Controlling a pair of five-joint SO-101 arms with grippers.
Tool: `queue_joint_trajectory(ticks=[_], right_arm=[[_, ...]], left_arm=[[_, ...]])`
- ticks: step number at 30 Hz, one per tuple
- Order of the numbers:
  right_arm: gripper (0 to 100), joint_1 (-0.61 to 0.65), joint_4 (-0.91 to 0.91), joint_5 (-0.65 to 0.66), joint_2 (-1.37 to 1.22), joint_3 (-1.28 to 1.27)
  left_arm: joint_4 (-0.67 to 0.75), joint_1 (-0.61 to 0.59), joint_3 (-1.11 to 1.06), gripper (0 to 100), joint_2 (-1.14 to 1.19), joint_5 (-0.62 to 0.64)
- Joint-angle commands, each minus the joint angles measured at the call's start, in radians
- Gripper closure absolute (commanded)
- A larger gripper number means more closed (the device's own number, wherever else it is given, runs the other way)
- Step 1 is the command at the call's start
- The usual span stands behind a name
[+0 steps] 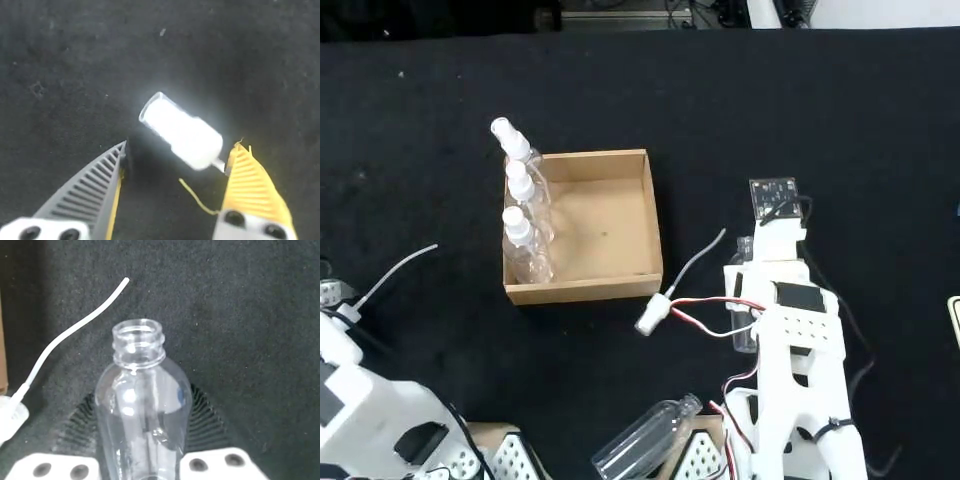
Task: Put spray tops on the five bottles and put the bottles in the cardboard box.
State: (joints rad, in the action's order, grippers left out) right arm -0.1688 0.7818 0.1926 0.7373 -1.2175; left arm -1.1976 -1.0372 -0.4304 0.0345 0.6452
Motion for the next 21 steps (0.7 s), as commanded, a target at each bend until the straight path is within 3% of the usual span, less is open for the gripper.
queue_joint_trajectory(ticks=[1,9,15,21], right_arm=[[98.8,0.014,-0.023,0.003,0.05,0.004],[98.8,0.014,-0.023,0.003,0.05,0.004],[98.8,0.014,-0.023,0.003,0.05,0.004],[98.8,0.014,-0.023,0.003,0.05,0.004]], left_arm=[[0.072,0.008,0.054,71,0.038,0.051],[0.077,0.005,0.056,73,0.072,0.049],[0.077,0.007,0.053,97,0.081,0.046],[-0.002,0.016,0.091,95,0.072,0.0]])
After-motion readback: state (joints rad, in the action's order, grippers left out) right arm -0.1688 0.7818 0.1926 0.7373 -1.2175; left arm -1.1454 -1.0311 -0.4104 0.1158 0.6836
